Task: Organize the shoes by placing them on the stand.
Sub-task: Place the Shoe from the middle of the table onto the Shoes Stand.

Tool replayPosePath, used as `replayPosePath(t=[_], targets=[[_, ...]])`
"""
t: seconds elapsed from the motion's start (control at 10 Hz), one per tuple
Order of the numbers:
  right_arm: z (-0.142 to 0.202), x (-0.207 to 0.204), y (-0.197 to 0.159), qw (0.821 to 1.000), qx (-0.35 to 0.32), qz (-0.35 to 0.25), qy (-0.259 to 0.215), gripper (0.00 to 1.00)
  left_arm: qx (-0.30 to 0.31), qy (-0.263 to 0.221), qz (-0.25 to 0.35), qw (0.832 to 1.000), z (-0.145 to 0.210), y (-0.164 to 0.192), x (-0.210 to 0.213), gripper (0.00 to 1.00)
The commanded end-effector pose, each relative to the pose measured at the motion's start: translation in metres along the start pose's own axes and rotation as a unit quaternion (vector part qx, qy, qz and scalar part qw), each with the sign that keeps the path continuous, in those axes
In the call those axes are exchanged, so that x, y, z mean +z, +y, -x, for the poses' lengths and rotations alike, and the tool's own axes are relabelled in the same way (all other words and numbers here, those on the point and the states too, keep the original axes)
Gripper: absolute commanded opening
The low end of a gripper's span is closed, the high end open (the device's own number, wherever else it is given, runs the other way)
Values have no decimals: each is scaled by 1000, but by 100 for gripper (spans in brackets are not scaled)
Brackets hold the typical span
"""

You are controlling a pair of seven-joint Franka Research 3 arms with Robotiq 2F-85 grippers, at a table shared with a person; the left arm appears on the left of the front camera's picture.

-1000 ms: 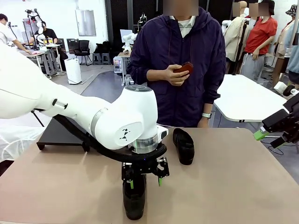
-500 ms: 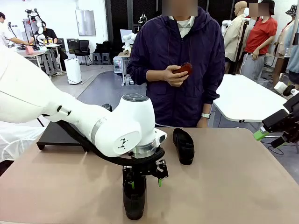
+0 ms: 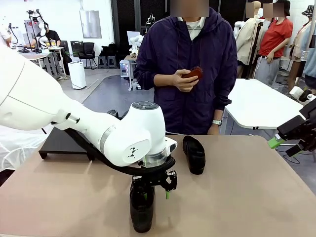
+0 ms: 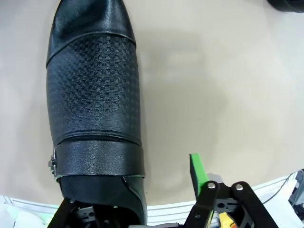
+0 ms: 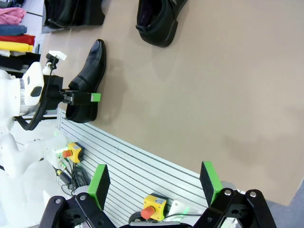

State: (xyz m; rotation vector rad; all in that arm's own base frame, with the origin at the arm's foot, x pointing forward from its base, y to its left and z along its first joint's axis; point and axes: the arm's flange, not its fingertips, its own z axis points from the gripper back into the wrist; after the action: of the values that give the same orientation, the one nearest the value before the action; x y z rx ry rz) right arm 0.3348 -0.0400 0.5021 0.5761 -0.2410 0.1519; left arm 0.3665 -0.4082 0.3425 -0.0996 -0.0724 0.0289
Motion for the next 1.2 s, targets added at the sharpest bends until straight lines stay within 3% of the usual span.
replayPosePath(t=[0.0, 0.7, 0.9, 1.1], targets=[[-2, 1, 1, 1000, -7, -7, -8, 100, 2, -8, -15, 1000, -4, -2, 0, 0], [-2, 1, 1, 1000, -7, -7, -8, 100, 5, -9, -32, 999, -8, 4, 11, 0], [-2, 1, 1, 1000, -7, -7, -8, 100, -23, -15, -9, 1000, -4, 10, 36, 0], [-2, 1, 1, 1000, -7, -7, -8, 100, -73, -37, -3, 997, 11, 15, 88, 0]])
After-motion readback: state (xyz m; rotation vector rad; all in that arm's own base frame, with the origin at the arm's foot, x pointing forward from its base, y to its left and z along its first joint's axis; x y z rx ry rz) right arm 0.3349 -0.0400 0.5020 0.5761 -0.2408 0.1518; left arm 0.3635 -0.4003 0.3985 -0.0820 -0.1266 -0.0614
